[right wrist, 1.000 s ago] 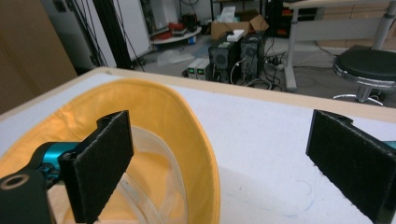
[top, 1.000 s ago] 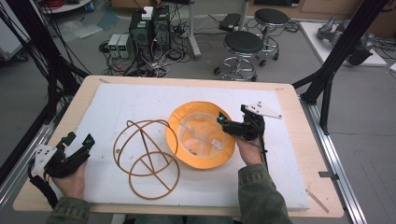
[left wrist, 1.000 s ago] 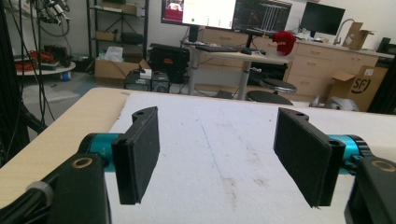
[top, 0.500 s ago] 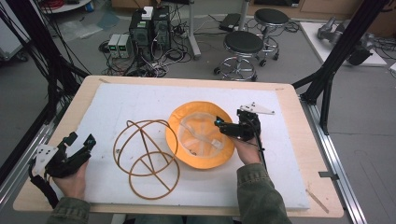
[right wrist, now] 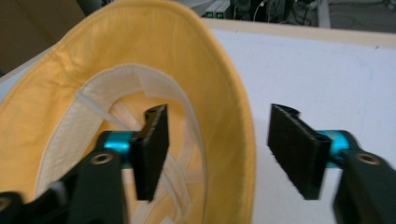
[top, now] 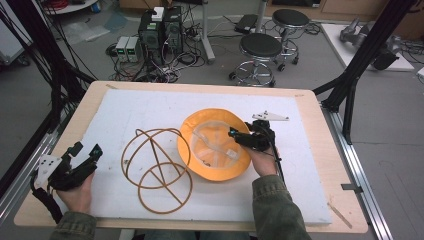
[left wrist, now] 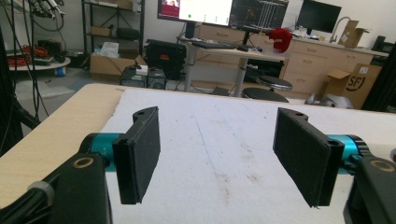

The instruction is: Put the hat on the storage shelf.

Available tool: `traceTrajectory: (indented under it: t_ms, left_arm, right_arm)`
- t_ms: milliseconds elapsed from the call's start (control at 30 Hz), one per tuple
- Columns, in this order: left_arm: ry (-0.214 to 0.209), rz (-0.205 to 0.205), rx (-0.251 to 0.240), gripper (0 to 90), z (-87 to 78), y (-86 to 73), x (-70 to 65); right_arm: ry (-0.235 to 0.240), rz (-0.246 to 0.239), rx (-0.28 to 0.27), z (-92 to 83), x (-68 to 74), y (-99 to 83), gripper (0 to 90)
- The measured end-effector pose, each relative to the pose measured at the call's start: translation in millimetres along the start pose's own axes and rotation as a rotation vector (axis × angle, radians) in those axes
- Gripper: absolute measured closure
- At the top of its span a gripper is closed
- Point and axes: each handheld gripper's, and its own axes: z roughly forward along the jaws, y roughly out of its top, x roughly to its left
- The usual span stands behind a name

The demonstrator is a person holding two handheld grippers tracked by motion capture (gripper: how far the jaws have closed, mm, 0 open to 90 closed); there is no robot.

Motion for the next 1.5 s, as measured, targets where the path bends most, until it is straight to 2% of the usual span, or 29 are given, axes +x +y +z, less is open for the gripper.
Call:
traceTrajectory:
  t_ms: [133, 200, 467, 933, 1300, 1500]
  left_arm:
    - [-0.002, 0.003, 0.002, 32.5, 0.2, -0.2, -0.6]
    - [-0.001, 0.001, 0.001, 32.5, 0.0, 0.0, -0.4]
    - [0.003, 0.001, -0.001, 32.5, -0.4, -0.1, 1.0]
    - [-0.001, -0.002, 0.000, 32.6, -0.8, -0.3, 0.5]
    - [-0.004, -0.010, 0.000, 32.6, -0.8, -0.6, 1.0]
    - [-0.003, -0.013, -0.001, 32.6, -0.9, -0.6, 1.2]
  right_arm:
    - [0.032, 0.074, 0.004, -2.1, -0.7, -0.2, 77.5]
    - [0.037, 0.087, -0.025, -4.3, -1.3, 0.6, 84.9]
    - [0.021, 0.048, -0.077, -8.5, 6.8, 2.2, 86.1]
    - [0.024, 0.081, -0.118, -14.7, 7.5, 3.4, 86.2]
    - [0.018, 0.095, -0.187, -20.7, 8.5, 4.7, 86.2]
    - [0.030, 0.080, -0.262, -26.0, 11.8, 5.9, 86.2]
